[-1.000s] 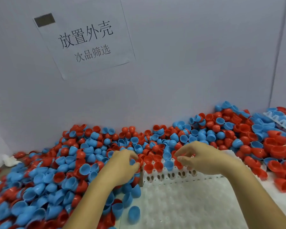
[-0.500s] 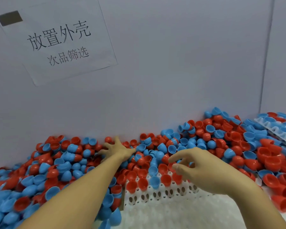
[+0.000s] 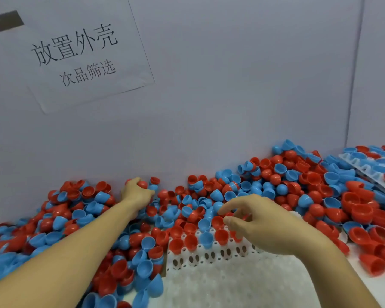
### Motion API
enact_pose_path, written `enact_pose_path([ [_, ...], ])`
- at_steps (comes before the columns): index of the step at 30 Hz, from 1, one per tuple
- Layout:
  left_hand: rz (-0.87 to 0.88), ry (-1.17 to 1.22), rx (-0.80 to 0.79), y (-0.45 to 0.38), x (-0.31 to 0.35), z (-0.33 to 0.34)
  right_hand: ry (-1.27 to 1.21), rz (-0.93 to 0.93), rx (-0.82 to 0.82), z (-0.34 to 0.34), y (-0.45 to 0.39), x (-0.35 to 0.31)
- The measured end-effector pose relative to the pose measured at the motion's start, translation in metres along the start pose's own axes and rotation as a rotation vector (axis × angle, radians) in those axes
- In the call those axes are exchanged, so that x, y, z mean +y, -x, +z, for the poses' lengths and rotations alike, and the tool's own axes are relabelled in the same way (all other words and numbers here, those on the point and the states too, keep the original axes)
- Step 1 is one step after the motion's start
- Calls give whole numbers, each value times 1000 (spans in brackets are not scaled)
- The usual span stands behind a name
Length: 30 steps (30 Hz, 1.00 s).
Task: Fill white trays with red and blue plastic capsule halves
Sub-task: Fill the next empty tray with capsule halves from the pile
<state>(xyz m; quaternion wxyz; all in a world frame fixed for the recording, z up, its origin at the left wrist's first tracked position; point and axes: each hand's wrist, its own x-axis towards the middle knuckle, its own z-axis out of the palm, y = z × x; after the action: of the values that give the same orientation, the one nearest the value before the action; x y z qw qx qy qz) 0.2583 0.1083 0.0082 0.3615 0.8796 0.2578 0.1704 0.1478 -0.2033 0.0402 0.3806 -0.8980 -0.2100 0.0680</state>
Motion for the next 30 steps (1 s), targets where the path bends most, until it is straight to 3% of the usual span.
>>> enact_pose_path([
  [3,-153,357,-52,4,0,-20,18,-5,-16,4,-1,-4],
  [8,-331,743,-237,38,8,-52,10,-31,-19,12,-4,-12],
  [13,-374,1230,-386,111,16,-71,-42,-70,29,33,-9,-28],
  [17,-405,1484,-434,166,9,-72,-180,-121,82,55,-12,-46],
  [22,-394,1431,-500,202,8,-64,-382,-190,233,76,-13,-66],
  [24,-275,1330,-451,195,13,-62,-475,-171,246,77,-12,-68],
  [25,-146,1296,-481,190,7,-63,-499,-160,240,77,-11,-68],
  [27,-52,1251,-582,185,-3,-70,-526,-153,195,77,-11,-66],
  [30,-167,1139,-611,190,-3,-70,-585,-180,220,77,-12,-67],
])
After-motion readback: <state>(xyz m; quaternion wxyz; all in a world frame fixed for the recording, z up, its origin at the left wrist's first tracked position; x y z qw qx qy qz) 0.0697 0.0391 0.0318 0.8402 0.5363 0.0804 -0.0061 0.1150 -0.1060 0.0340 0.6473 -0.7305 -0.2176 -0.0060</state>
